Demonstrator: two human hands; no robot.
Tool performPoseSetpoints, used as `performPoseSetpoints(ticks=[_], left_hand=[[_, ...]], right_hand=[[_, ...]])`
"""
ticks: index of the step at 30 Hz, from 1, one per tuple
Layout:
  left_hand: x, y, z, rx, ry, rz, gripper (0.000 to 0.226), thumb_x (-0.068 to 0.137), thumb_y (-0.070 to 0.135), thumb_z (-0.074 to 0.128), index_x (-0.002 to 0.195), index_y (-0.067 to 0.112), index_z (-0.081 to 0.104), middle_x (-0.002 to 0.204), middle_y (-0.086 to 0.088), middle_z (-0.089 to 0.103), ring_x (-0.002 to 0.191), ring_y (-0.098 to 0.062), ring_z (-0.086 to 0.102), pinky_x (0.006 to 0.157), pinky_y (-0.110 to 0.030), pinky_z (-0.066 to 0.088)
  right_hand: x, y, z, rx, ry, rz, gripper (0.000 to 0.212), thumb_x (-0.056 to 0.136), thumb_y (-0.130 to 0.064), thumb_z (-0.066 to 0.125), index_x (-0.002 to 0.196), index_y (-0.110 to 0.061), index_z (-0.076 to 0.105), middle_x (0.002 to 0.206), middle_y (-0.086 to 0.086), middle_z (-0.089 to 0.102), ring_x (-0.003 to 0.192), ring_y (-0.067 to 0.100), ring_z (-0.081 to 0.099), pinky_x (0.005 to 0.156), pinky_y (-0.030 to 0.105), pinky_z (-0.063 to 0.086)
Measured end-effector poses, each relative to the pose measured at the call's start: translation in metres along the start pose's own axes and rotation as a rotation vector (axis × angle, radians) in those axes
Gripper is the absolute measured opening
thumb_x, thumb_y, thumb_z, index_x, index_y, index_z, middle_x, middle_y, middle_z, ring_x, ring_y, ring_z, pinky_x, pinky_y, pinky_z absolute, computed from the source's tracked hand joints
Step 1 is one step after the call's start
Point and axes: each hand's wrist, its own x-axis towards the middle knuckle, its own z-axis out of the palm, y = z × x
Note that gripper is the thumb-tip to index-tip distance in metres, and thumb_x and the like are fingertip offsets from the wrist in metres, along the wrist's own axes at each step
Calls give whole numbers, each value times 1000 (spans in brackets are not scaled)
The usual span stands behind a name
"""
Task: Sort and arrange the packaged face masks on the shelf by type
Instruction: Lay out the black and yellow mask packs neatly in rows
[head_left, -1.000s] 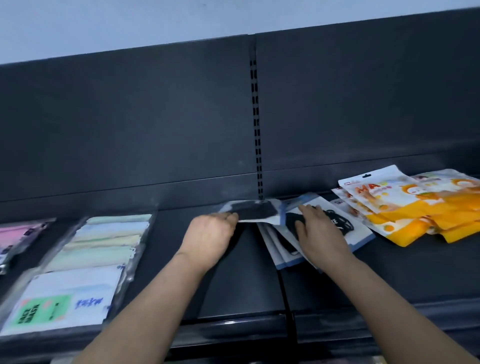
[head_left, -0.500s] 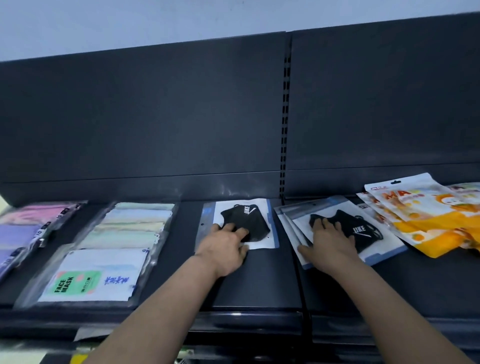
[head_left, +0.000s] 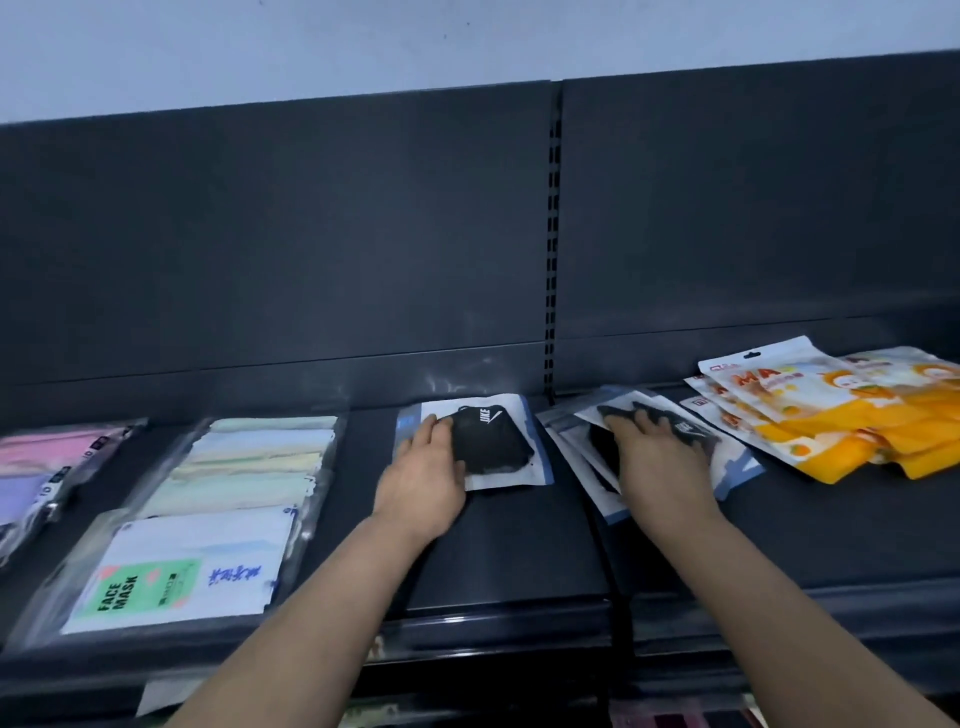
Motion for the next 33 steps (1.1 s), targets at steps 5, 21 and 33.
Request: performPoseSetpoints(ticks=[5, 21, 33], left_hand=[[-9, -30, -40, -177, 248, -99, 53, 92, 8, 42, 144, 12, 32, 154, -3, 29, 136, -28, 35, 107, -40, 35], [-15, 4, -13, 154, -141, 323, 49, 88, 3, 42, 136, 14, 45, 139, -7, 49, 129, -27, 43, 104, -39, 38], [-27, -44, -42, -172, 215, 0, 55, 84, -4, 40, 131, 22, 53, 139, -2, 53, 125, -23, 50, 99, -31, 40]], right_hand=[[-15, -54, 9, 167, 165, -305, 45, 87, -6, 55, 128, -24, 52, 144, 4, 46, 132, 30, 43, 102, 46, 35], [-30, -21, 13, -192, -12, -42, 70, 87, 2, 49, 149, -7, 17, 136, 12, 49, 117, 29, 55, 86, 35, 48], [-54, -89, 23, 64, -103, -622, 39, 87, -20, 45, 120, -33, 58, 120, -5, 64, 111, 25, 60, 80, 35, 50]])
